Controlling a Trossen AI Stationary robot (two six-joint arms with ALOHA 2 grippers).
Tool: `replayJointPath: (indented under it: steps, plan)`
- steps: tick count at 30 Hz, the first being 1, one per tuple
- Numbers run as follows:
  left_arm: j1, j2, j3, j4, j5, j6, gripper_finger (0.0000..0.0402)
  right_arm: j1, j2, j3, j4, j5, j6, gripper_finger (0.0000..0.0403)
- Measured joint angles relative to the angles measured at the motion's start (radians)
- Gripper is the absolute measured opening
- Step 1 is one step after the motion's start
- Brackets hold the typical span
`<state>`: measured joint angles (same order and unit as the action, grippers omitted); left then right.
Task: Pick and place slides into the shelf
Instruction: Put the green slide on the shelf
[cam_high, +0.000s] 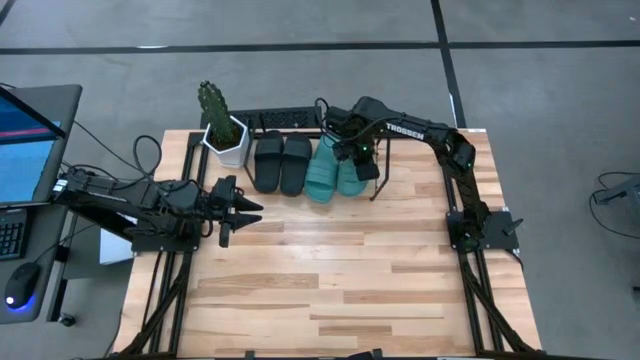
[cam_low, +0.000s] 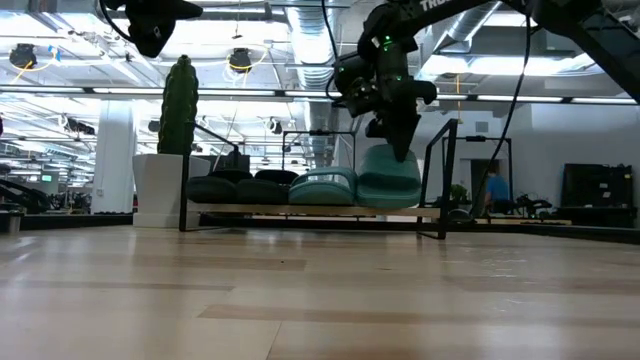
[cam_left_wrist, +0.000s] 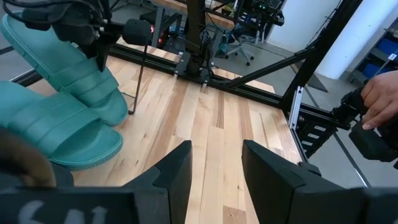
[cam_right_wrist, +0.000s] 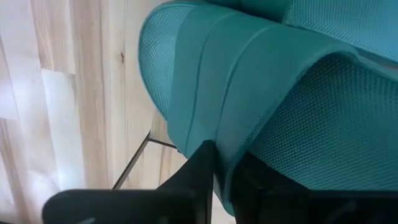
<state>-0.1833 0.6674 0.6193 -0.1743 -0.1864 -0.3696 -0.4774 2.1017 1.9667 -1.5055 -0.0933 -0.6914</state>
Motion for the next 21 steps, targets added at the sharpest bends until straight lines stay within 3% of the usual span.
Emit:
replayJointPath:
  steps: [21]
  plan:
    - [0.000,0.000,0.000,-0.022,0.000,0.000,0.0128,0.028,-0.001,0.001,-0.007,-0.018,0.037,0.0027]
